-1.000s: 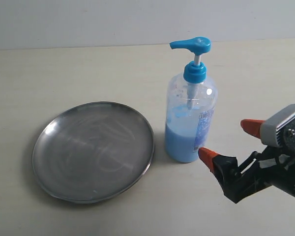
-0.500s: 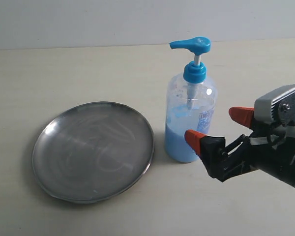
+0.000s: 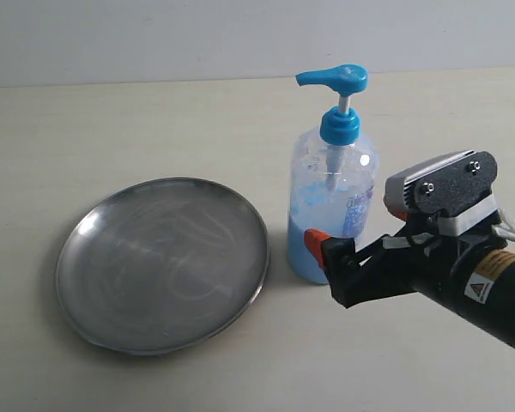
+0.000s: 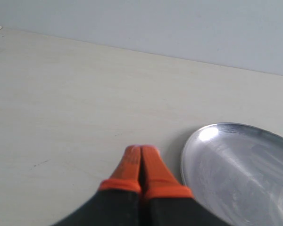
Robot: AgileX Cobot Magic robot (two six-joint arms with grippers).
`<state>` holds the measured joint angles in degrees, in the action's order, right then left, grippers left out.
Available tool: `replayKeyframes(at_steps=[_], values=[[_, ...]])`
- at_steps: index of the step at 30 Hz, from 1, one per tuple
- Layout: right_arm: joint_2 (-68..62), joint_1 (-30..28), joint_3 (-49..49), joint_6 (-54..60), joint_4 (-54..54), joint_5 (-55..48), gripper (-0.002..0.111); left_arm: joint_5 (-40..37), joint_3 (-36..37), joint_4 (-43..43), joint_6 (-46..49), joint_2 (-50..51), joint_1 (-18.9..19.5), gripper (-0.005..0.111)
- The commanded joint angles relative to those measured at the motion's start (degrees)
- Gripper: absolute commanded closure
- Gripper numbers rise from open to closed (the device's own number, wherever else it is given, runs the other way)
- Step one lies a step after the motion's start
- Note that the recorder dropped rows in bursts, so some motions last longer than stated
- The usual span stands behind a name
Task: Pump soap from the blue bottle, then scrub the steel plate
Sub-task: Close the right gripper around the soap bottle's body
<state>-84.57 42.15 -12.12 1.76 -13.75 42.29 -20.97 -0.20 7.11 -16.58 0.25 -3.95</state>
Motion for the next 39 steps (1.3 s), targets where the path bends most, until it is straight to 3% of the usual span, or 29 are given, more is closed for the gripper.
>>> replayKeyframes(at_steps=[1, 3, 7, 14, 39], values=[[-0.3, 9.3, -0.4, 7.3, -16.4, 4.0, 0.004, 0.6, 0.2, 0.2, -0.1, -0.3, 0.1, 0.107], [-0.3, 14.1, -0.4, 12.2, -27.8, 7.0, 0.004, 0.6, 0.2, 0.2, -0.1, -0.3, 0.1, 0.107], [-2.6, 17.8, -2.0, 16.6, -36.1, 12.1, 0.004, 0.6, 0.2, 0.2, -0.1, -0.3, 0.1, 0.107], [-13.4, 17.8, -7.5, 17.5, -35.7, 15.5, 0.004, 0.6, 0.2, 0.2, -0.1, -0.3, 0.1, 0.107], [-24.9, 17.8, -17.4, 10.1, -43.3, 25.6, 0.004, 0.6, 0.2, 0.2, -0.1, -0.3, 0.1, 0.107]])
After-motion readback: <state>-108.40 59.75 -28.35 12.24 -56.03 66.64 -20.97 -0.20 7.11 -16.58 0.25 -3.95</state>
